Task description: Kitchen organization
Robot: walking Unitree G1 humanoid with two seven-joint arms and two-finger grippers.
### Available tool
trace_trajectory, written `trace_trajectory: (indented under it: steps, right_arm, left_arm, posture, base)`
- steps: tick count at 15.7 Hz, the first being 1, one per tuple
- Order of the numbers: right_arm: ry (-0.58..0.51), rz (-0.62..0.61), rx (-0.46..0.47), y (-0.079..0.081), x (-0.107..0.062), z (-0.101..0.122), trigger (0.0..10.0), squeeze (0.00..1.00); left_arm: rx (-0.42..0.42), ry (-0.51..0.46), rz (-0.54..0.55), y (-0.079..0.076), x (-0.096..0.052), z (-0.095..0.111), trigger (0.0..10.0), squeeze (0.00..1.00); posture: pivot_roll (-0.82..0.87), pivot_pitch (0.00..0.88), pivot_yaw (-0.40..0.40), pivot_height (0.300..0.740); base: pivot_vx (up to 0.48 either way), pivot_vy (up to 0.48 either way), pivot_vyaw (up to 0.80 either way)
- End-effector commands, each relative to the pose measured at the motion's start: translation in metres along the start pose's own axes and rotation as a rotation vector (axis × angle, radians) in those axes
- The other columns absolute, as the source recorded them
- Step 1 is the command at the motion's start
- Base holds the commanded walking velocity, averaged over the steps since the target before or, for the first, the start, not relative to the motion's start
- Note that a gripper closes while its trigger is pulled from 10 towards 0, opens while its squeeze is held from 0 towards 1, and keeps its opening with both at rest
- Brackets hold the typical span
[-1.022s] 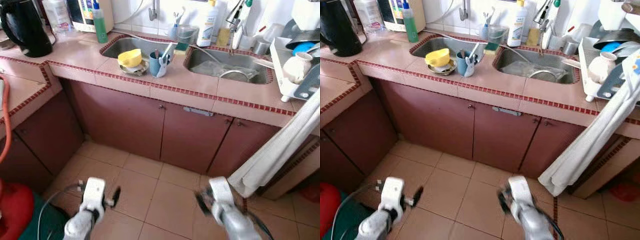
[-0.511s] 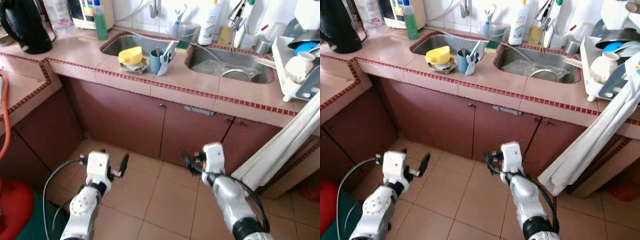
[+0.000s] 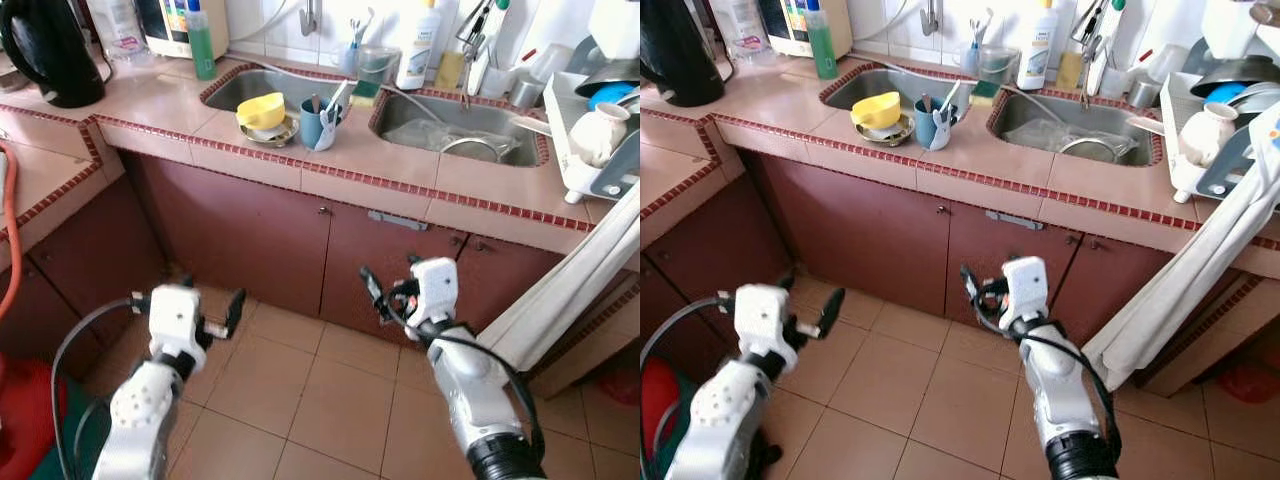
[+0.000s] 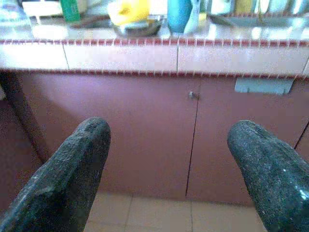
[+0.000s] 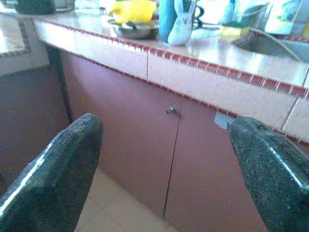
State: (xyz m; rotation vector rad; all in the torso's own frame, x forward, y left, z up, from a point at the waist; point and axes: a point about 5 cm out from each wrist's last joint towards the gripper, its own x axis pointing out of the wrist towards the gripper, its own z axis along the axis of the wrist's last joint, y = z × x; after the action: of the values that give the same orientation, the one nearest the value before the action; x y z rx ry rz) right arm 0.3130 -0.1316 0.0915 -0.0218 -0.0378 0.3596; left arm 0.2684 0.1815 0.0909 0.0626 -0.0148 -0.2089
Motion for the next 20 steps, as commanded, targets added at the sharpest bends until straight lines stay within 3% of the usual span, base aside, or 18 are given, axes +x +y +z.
trace_trajectory:
  steps: [1,3,4,6,7,13,15,20]
  right_arm:
    - [-0.002,0.006,-0.002,-0.001,-0.002,0.004,10.0,1.00]
    - [-0.021,-0.008,-0.016,-0.004,-0.003,0.011,10.0,1.00]
    - [-0.026,-0.016,-0.022,-0.004,-0.003,0.012,10.0,1.00]
    - [-0.005,-0.023,-0.047,-0.003,-0.007,0.008,10.0,1.00]
    - [0.007,0.000,-0.001,0.000,-0.009,0.006,10.0,0.03]
    - [-0.035,0.042,-0.020,0.005,-0.011,0.013,10.0,0.00]
    - [-0.041,0.043,-0.067,0.005,-0.012,0.014,10.0,0.00]
    - [-0.051,0.033,-0.052,0.006,-0.010,0.016,10.0,0.00]
  left_arm:
    - [0.000,-0.017,-0.020,-0.002,0.004,0.010,10.0,1.00]
    - [-0.011,-0.028,-0.021,-0.007,0.004,0.014,10.0,0.96]
    - [-0.007,-0.026,-0.026,-0.010,0.003,0.012,10.0,0.00]
    - [0.008,-0.022,-0.019,-0.015,-0.001,0.010,10.0,0.00]
    - [-0.015,-0.015,-0.019,-0.017,-0.001,0.010,10.0,0.00]
    - [0.005,-0.019,-0.016,-0.016,0.002,0.014,10.0,0.00]
    - [0.006,-0.031,-0.020,-0.016,0.004,0.018,10.0,0.00]
    - [0.001,-0.043,-0.024,-0.018,0.007,0.021,10.0,0.00]
  posture:
    - [-0.02,0.020,-0.005,0.740]
    - [-0.02,0.024,-0.008,0.740]
    - [-0.02,0.024,-0.009,0.740]
    - [-0.02,0.028,-0.010,0.740]
    - [-0.02,0.030,-0.011,0.740]
    - [-0.02,0.024,-0.024,0.740]
    - [-0.01,0.020,-0.025,0.740]
    - [-0.02,0.007,-0.027,0.740]
  base:
    - [0.000,0.000,0.00]
    - [0.000,0.000,0.00]
    - [0.000,0.000,0.00]
    - [0.000,0.000,0.00]
    - [0.000,0.000,0.00]
    - [0.000,0.000,0.00]
    - [0.000,0.000,0.00]
    - [0.000,0.000,0.00]
